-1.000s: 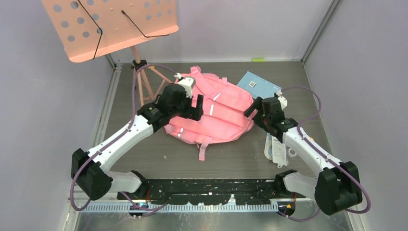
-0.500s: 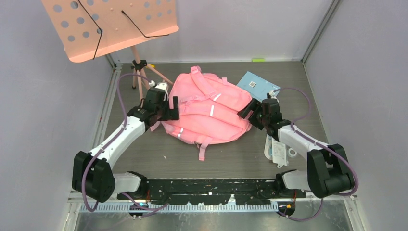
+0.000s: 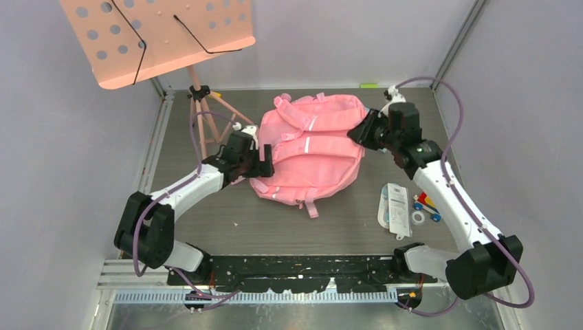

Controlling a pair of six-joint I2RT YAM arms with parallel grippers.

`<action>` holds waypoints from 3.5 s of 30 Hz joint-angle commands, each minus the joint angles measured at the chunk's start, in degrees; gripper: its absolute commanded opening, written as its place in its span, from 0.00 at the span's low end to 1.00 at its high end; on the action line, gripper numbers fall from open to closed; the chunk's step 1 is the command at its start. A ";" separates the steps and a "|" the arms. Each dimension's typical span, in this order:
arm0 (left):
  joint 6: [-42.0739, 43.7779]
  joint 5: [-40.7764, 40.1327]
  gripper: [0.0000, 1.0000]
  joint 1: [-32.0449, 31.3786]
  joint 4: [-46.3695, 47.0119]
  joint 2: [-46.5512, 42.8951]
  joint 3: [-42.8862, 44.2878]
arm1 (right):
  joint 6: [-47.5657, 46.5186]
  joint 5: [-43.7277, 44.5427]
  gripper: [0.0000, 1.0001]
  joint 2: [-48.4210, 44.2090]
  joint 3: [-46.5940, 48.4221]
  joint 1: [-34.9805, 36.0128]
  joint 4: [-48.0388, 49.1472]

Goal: Pack the student bag
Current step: Adjust the student bag at the center of the board.

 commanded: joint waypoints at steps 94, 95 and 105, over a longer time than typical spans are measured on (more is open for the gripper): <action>-10.33 -19.25 1.00 -16.36 -24.95 -28.59 3.57 | -11.45 0.60 0.88 9.68 9.66 52.13 -6.71; -10.13 -18.65 1.00 -16.03 -24.83 -27.90 3.66 | -11.41 -0.29 0.88 9.22 9.89 51.92 -7.30; -4.07 8.18 1.00 0.49 -25.02 -19.51 8.16 | -8.35 2.14 0.90 1.66 3.76 32.41 -10.65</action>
